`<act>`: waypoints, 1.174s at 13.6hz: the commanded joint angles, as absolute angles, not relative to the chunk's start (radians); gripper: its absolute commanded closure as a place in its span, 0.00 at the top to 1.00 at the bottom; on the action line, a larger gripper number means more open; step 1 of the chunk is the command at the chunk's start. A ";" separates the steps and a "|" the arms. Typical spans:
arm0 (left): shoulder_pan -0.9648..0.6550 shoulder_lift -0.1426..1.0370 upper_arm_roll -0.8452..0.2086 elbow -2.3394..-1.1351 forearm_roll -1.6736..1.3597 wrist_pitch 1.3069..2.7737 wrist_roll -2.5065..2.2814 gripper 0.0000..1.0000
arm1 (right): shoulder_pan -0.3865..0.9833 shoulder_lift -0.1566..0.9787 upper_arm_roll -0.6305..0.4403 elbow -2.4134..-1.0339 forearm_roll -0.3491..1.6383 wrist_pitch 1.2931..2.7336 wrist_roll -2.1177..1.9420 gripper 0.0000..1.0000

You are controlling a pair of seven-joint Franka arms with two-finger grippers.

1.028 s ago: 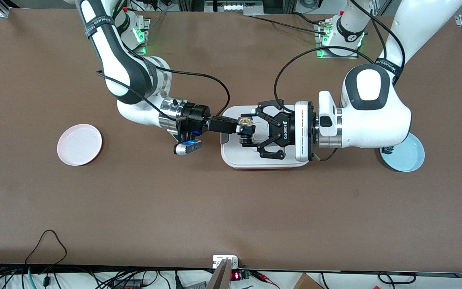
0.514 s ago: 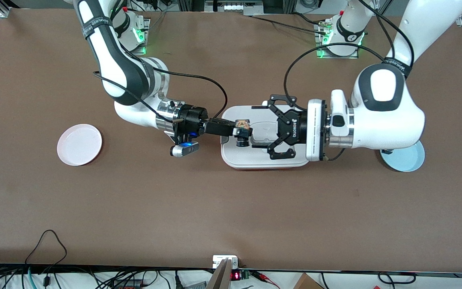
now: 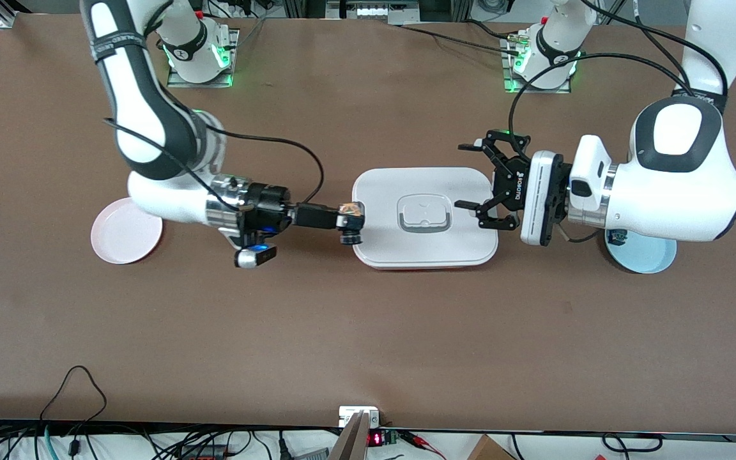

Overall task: Transfer orange switch to right arm and place
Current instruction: 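Open the left gripper and pull it back from the switch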

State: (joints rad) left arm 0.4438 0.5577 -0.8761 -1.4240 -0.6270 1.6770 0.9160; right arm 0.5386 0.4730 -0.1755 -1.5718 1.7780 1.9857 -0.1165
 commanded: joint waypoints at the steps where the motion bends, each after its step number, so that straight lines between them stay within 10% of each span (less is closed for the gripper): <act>1: 0.477 0.541 -0.874 -1.427 -0.476 1.571 0.760 1.00 | 0.445 0.443 -0.167 -1.569 1.564 1.841 -0.080 0.00; 8: 0.500 0.538 -0.887 -1.359 0.046 1.418 0.263 1.00 | 0.167 0.383 -0.167 -1.525 0.825 1.508 -0.107 0.00; 16: 0.345 0.481 -0.800 -1.160 0.434 1.163 0.035 1.00 | 0.156 0.290 -0.173 -1.707 0.096 1.780 -0.250 0.00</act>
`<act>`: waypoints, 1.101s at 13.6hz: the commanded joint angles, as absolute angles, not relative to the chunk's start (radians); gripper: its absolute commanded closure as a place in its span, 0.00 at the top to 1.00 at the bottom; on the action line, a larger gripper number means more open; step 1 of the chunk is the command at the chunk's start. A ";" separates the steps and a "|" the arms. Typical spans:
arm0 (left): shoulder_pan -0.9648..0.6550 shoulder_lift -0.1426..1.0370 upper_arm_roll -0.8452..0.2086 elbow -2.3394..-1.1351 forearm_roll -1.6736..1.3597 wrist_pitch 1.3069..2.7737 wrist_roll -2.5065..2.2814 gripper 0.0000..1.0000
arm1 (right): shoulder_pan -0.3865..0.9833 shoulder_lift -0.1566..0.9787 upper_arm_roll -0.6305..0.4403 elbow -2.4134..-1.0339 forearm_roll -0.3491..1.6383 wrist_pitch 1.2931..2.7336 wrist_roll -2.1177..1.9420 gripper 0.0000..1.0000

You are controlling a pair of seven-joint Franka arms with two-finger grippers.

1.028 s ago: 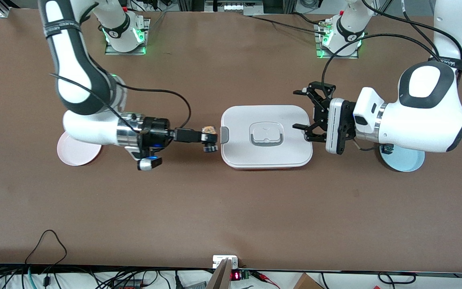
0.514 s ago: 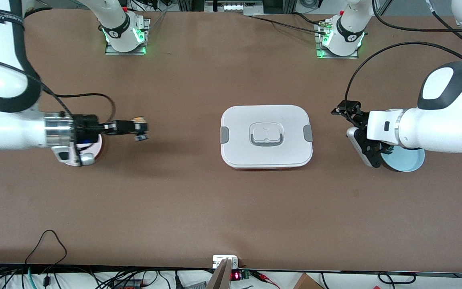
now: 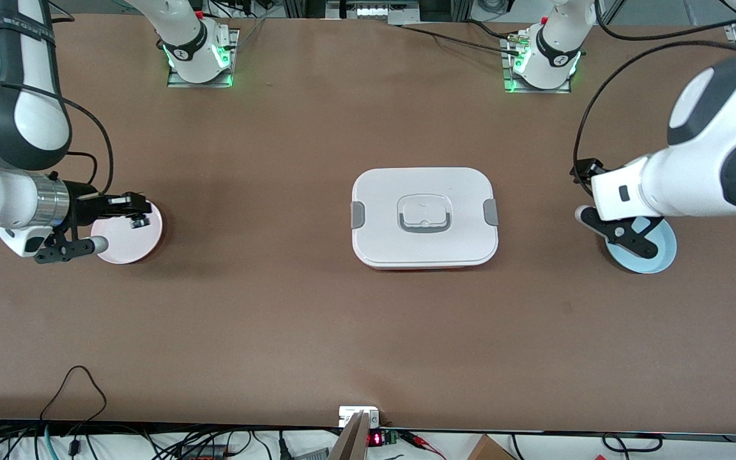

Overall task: Transfer orange switch to right arm and place
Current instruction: 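Place the switch on the white plate while the left gripper returns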

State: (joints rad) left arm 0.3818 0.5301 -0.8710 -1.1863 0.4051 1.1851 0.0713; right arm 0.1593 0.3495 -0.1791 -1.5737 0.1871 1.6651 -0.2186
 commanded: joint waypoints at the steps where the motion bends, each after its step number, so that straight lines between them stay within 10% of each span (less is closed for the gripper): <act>1: 0.310 0.451 -0.738 -1.164 0.404 1.166 0.035 1.00 | 0.152 0.273 -0.175 -1.788 0.081 1.863 -0.252 0.00; 5: 0.196 0.263 -0.340 -1.320 0.073 1.326 0.046 1.00 | 0.091 0.284 -0.178 -2.034 0.032 2.220 -0.304 0.00; 15: -0.008 -0.040 -0.061 -1.709 0.008 1.601 0.028 1.00 | 0.025 0.466 -0.176 -2.091 0.017 2.468 -0.311 0.00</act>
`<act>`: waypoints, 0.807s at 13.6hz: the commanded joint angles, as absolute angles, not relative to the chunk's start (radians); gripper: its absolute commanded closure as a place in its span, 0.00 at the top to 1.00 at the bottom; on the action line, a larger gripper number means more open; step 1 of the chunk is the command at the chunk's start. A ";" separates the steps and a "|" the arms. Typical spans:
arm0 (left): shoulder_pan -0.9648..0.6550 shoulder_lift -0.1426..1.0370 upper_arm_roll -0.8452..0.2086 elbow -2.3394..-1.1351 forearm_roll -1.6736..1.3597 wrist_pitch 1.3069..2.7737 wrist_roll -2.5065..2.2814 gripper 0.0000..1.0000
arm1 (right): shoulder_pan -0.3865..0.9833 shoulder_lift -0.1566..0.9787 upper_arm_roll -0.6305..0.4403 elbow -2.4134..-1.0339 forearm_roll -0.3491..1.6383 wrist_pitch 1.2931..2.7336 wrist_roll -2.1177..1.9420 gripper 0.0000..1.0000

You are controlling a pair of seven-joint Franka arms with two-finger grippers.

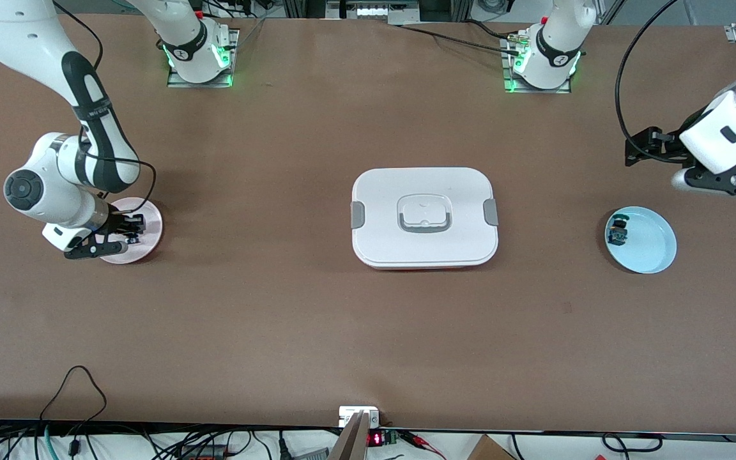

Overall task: Transfer orange switch to right arm and place
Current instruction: 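Place the switch on the white plate while the left gripper returns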

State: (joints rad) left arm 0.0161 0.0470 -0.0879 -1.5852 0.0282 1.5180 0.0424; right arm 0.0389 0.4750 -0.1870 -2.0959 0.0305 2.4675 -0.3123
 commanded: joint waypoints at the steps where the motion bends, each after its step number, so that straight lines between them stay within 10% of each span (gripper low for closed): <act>1: -0.008 -0.043 -0.061 -1.712 0.009 1.630 0.026 1.00 | 0.023 0.465 -0.176 -2.091 0.017 2.468 -0.310 0.00; 2: -0.008 -0.051 -0.061 -1.713 0.014 1.644 0.025 1.00 | 0.023 0.457 -0.176 -2.086 0.017 2.467 -0.317 0.15; 3: -0.008 -0.069 -0.061 -1.724 0.011 1.649 0.026 1.00 | 0.025 0.445 -0.175 -2.077 0.018 2.456 -0.318 0.73; 4: -0.008 -0.090 -0.054 -1.750 0.011 1.676 0.022 1.00 | 0.026 0.428 -0.175 -2.074 0.018 2.436 -0.318 1.00; 11: -0.048 -0.091 -0.029 -1.760 0.014 1.690 -0.022 1.00 | 0.097 0.250 -0.160 -1.970 0.026 2.183 -0.235 1.00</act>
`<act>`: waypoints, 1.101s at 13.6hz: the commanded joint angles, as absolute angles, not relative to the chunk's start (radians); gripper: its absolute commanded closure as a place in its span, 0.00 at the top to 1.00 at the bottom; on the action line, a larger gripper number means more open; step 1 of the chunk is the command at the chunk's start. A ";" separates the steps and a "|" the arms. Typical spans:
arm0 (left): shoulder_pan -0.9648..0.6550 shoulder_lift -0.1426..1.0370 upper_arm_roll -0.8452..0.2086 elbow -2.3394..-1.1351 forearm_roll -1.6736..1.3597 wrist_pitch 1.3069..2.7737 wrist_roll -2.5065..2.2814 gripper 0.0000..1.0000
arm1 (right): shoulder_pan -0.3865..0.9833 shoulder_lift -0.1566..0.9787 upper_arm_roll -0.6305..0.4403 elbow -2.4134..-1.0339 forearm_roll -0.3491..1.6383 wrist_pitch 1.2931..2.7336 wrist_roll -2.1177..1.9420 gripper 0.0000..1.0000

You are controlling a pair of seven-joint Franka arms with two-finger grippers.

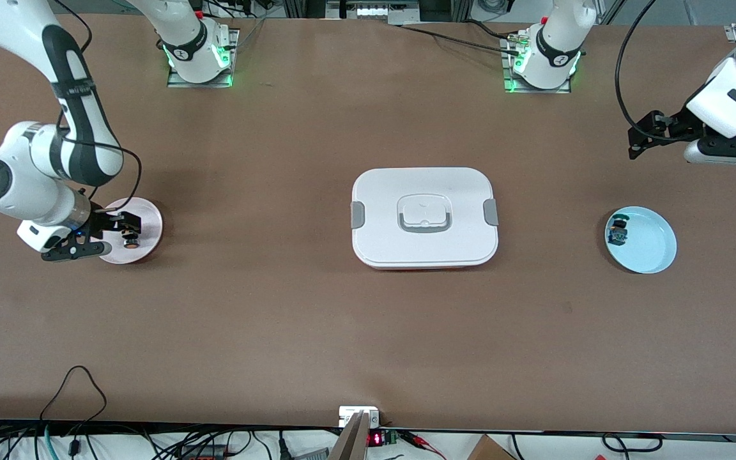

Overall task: Transfer orange switch to right arm and place
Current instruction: 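Place the switch on the white plate while the left gripper returns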

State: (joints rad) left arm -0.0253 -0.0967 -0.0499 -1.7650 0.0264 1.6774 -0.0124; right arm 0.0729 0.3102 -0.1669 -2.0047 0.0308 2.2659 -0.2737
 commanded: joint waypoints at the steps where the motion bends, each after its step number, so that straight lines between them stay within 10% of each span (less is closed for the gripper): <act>1: -0.046 -0.071 -0.029 -1.741 0.014 1.680 -0.021 1.00 | 0.125 0.229 -0.141 -1.938 0.032 2.125 -0.230 1.00; 7: -0.044 -0.055 -0.035 -1.717 0.014 1.672 -0.021 1.00 | 0.235 -0.024 -0.118 -1.893 0.006 1.864 -0.075 1.00; 15: -0.040 -0.032 -0.028 -1.681 0.012 1.667 -0.023 1.00 | 0.213 0.068 -0.121 -1.592 0.011 1.591 -0.077 1.00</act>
State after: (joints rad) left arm -0.0317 -0.0657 -0.0390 -1.7353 0.0264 1.6792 -0.0147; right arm 0.2226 0.0358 -0.1320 -1.6383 0.0189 1.6481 -0.0882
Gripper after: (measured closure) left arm 0.000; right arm 0.000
